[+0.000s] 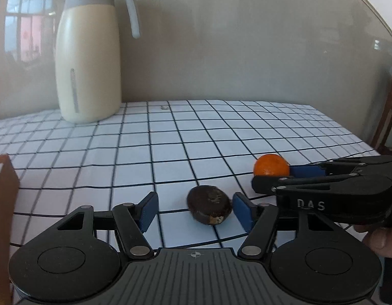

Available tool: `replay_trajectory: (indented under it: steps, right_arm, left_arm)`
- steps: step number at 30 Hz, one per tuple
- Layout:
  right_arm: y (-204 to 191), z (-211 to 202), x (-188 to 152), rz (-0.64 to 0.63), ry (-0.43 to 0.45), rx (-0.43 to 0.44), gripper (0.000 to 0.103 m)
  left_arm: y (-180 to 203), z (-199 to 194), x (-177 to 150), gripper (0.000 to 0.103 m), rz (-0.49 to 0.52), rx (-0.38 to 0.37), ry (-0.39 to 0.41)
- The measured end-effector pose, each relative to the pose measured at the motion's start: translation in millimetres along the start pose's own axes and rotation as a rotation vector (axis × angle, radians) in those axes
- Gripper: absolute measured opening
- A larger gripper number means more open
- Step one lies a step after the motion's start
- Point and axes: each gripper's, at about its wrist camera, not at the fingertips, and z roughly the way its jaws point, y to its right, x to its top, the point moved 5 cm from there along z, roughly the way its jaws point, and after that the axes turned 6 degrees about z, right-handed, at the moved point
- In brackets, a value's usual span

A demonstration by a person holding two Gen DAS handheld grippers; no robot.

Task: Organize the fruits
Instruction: 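Grasp the dark brown fruit with the left gripper while the right gripper grasps the orange, then carry the brown fruit and orange over the cardboard box with both grippers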

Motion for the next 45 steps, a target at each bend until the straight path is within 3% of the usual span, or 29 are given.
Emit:
replay_trajectory:
  steps: [9,22,34,45]
  right_arm:
    - [-1.6,3.4,3.8,-0.017,0.000,-0.016,0.033]
    - [-3.3,-1.6,9.7,-0.052,0.013,-0.041,0.031]
    - [-28.4,-53.7,12.5,-0.099,0.116,-0.052,0.032]
    - [-57.6,-100.8,-7.4,-0.111,0.167,-0.014,0.032]
  left_arm:
    - [5.5,5.4,0.6,0.035,-0.005,-0.051,-0.025]
    - [9.9,-14.4,5.0,0.033,0.052,-0.025,0.021]
    - [-2.9,-92.4,14.4,0.033,0.074,0.034,0.167]
    - [-17.9,-150.2,-6.1,0.033,0.094,0.096,0.205]
